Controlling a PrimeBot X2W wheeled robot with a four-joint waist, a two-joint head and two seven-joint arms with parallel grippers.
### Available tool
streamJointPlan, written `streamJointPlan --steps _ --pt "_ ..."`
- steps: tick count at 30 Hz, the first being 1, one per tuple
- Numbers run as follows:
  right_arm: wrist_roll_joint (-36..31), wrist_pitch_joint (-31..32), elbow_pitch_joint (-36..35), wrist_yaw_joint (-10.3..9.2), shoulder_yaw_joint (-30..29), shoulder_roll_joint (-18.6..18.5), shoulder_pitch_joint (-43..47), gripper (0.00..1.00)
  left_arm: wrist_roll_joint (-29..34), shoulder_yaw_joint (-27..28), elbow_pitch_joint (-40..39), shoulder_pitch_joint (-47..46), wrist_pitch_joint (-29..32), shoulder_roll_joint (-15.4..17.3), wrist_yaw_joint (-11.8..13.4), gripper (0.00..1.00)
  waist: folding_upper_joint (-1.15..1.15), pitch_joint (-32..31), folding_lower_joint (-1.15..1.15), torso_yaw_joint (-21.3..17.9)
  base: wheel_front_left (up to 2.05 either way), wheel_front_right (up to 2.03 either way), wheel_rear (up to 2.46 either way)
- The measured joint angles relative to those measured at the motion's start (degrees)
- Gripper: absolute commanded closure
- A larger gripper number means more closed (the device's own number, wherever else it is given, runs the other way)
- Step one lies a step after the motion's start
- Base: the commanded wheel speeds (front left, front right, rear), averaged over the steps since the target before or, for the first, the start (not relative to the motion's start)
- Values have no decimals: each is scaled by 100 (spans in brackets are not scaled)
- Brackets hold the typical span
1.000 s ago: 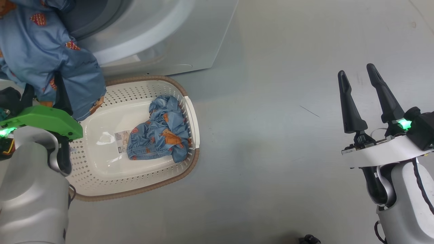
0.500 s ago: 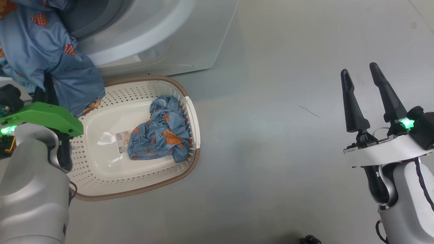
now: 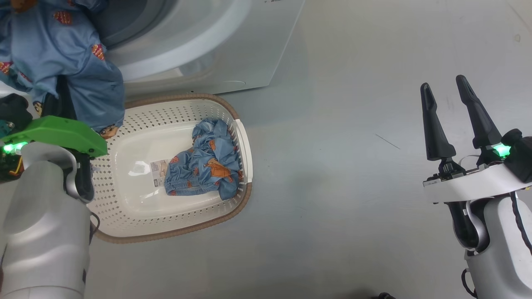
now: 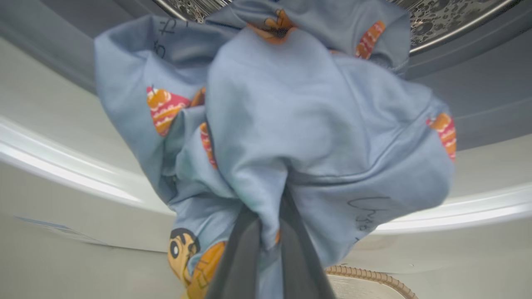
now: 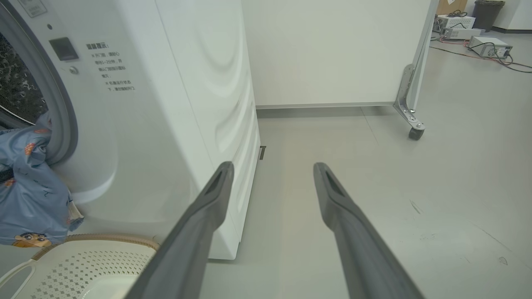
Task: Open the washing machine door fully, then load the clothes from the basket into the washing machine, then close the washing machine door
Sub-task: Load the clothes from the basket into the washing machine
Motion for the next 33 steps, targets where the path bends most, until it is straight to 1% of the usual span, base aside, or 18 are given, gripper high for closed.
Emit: streamJointPlan --steps 9,16,26,30,33 --pt "0 0 -1 0 -24 20 1 0 49 133 -932 7 -2 -5 0 100 0 -15 0 56 0 0 0" --pt "0 0 -1 0 -24 35 1 0 102 187 -1411 18 -18 -19 0 100 0 -53 0 64 0 0 0" --pt "1 0 5 0 75 99 1 0 159 116 -1426 -260 -18 12 -1 100 0 -109 0 11 0 0 0" --pt "2 0 23 0 201 157 2 0 211 83 -1290 -458 -18 140 -3 100 0 -130 0 -71 0 0 0" --pt "8 0 23 0 163 159 5 0 211 23 -1107 -635 -16 135 -4 100 0 -142 0 -127 0 0 0"
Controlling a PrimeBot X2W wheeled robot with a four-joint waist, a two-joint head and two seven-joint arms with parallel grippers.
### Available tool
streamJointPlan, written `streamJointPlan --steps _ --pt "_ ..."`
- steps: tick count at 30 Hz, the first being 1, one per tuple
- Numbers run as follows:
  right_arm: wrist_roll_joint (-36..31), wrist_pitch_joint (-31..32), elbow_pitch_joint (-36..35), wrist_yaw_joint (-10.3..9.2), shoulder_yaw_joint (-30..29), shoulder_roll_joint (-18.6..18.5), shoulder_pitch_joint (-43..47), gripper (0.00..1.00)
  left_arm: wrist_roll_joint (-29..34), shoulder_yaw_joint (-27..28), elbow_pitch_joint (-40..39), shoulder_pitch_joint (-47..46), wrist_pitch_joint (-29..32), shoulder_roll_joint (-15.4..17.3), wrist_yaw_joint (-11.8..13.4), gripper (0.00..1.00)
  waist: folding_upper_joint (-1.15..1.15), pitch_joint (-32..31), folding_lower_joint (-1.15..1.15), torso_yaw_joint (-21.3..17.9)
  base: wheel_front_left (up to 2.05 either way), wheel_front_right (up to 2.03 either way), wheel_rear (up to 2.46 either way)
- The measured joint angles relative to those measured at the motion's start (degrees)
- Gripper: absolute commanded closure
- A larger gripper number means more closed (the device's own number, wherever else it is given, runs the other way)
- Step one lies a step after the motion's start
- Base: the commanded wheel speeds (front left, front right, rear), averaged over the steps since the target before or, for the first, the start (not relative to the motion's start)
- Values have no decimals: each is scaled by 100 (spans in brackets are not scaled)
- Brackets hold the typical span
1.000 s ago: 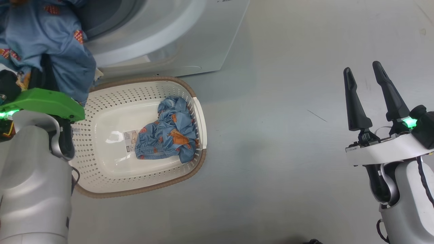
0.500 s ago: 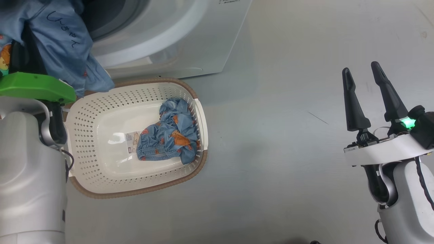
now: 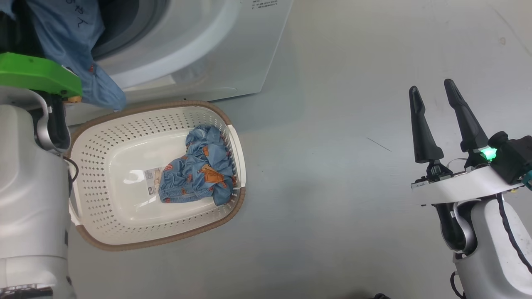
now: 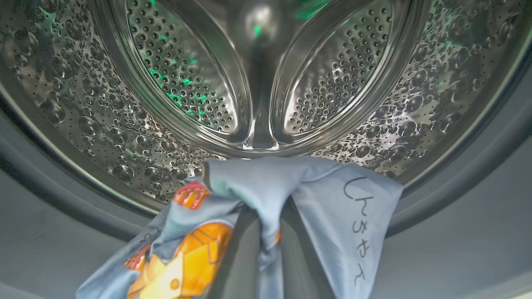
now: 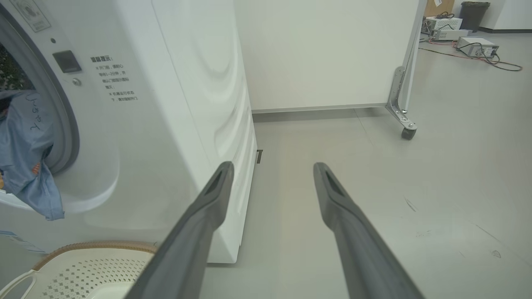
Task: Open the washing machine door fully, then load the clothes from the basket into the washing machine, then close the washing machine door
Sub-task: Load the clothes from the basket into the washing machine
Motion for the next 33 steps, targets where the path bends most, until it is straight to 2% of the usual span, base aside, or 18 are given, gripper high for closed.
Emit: streamJointPlan --steps 3,11,18,27,28,29,30,31,33 --pt "1 0 -1 0 23 4 1 0 -2 0 178 -193 108 12 -2 100 0 3 0 -42 0 0 0" --pt "8 0 -3 0 108 52 -6 0 1 127 503 -921 303 347 58 100 0 100 0 -190 0 0 0" --pt "10 0 -11 0 90 78 -43 0 232 105 523 -1571 182 501 112 100 0 225 0 -293 0 0 0" --pt "13 0 -30 0 82 92 -132 0 347 78 668 -1907 51 616 155 100 0 363 0 -354 0 0 0" --pt "13 0 -30 0 83 93 -138 0 354 68 754 -1907 51 616 155 85 0 375 0 -359 0 0 0" --pt "14 0 -30 0 88 97 -147 0 353 60 853 -1907 51 616 154 85 0 386 0 -364 0 0 0" --pt "15 0 -30 0 93 100 -157 0 356 33 926 -1902 51 617 154 38 0 398 0 -369 0 0 0" --pt "15 0 -29 0 104 109 -168 0 369 5 996 -1902 51 626 154 1 0 408 0 -375 0 0 0" --pt "16 0 -27 0 136 127 -211 0 372 -16 1090 -1904 51 645 154 0 0 433 0 -391 0 0 0"
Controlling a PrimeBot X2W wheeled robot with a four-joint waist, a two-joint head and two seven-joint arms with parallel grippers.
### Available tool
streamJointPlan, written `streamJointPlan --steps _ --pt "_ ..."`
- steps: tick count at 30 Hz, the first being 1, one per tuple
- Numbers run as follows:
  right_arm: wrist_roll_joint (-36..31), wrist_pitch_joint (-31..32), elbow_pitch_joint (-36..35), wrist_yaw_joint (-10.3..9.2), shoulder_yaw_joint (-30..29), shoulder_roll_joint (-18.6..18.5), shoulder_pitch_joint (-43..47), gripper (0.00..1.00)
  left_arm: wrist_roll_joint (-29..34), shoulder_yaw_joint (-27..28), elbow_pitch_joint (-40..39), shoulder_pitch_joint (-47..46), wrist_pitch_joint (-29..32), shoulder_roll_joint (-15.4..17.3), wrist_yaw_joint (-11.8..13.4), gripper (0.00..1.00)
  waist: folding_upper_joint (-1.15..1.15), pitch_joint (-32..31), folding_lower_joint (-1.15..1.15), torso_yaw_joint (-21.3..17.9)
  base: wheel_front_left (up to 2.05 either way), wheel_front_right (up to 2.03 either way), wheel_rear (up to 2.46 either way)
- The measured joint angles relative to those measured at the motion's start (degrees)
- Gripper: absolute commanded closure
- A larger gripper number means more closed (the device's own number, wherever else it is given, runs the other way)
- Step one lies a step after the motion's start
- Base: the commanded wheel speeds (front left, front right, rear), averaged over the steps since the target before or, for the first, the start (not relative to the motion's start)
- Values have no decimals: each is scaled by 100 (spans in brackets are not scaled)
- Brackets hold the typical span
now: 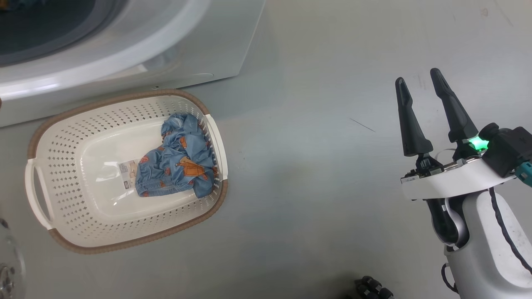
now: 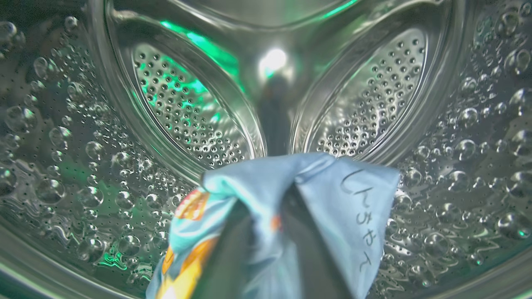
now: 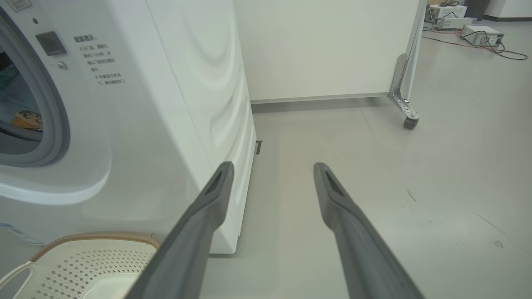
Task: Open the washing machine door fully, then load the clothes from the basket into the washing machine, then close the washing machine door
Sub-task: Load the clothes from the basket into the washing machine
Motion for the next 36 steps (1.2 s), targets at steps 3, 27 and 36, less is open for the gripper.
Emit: streamJointPlan --steps 3,27,36 --pt "0 0 0 0 1 15 -17 0 30 -12 126 -10 -1 9 0 0 0 26 0 -19 0 0 0" --pt "0 0 48 0 -115 -1 -98 0 37 -54 706 15 -53 -242 -47 0 0 -52 0 76 0 0 0" --pt "-3 0 112 0 -238 -137 -76 0 80 -5 260 779 -53 -520 -47 0 0 -259 0 230 0 0 0"
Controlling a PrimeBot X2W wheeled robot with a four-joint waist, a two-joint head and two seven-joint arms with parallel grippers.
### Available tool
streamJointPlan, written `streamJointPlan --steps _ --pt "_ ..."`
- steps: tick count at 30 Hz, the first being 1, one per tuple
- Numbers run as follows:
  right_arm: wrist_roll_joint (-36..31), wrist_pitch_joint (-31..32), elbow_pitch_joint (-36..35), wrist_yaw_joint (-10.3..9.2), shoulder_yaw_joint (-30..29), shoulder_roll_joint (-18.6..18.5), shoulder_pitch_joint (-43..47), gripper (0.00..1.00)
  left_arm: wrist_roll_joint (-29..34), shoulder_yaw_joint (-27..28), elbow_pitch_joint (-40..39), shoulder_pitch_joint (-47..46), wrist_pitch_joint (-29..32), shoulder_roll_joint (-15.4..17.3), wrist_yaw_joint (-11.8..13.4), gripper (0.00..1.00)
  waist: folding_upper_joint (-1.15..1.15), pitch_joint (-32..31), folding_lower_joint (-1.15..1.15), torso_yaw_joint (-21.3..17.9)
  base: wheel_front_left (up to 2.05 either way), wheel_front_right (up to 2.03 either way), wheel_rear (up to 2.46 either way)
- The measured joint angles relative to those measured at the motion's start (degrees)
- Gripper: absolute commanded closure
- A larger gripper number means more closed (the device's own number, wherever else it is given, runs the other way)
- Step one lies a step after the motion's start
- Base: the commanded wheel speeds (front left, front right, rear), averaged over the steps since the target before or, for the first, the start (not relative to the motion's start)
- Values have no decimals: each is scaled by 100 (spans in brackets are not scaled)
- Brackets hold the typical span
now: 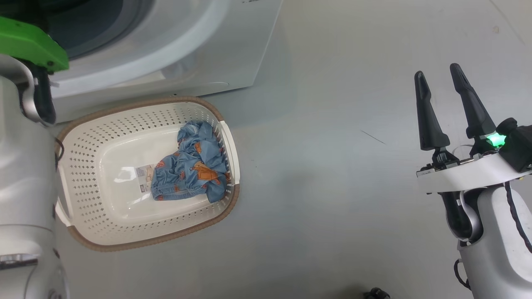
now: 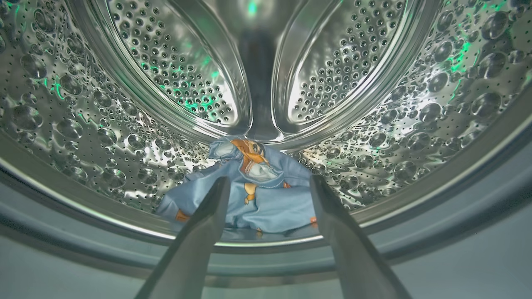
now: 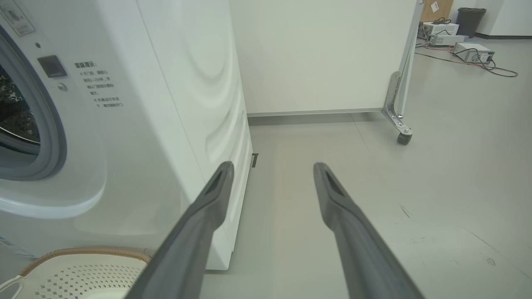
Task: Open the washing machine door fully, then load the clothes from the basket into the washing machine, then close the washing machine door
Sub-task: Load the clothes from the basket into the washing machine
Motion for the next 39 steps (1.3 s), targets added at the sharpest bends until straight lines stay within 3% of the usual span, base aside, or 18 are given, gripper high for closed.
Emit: streamJointPlan --steps 14,39 --pt "-5 0 83 0 -129 -166 286 0 60 110 -703 1148 0 -325 -1 0 0 -448 0 239 0 0 0" --pt "-4 0 232 0 -279 -269 1073 0 202 144 -1824 3325 1 -527 -52 0 0 -1408 0 419 0 0 0"
